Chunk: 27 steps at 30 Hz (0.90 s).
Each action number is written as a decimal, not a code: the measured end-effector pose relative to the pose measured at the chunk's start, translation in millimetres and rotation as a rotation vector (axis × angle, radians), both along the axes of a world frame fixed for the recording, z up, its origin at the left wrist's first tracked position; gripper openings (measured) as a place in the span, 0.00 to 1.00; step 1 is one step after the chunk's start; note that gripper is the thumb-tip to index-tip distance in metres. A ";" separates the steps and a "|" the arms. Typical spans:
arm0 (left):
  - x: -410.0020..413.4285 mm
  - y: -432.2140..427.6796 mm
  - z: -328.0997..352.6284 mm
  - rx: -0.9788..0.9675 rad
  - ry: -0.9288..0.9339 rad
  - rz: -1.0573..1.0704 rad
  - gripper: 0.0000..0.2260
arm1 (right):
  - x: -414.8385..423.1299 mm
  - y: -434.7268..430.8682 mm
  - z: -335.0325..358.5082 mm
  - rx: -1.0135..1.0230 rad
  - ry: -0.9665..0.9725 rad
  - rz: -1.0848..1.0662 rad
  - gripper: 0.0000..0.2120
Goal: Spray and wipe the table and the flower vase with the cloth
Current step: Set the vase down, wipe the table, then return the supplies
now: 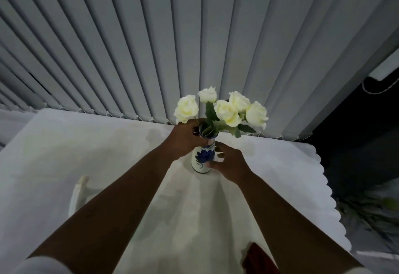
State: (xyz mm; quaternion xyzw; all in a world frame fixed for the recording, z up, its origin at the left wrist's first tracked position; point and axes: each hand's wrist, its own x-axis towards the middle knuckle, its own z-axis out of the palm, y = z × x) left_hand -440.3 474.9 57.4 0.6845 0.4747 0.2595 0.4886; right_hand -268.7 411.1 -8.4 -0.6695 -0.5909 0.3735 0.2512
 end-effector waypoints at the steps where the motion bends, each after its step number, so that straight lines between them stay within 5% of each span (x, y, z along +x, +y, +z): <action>1: -0.1 2.8 -3.9 -0.027 -0.023 0.003 0.26 | -0.1 4.1 -2.6 0.010 0.008 -0.002 0.32; 9: 0.6 14.3 -22.3 -0.160 -0.173 -0.024 0.24 | 1.7 21.5 -15.2 0.055 0.022 -0.003 0.26; 27: -1.9 19.2 -33.0 -0.153 -0.174 -0.038 0.24 | -7.9 26.4 -19.1 0.047 0.006 0.005 0.28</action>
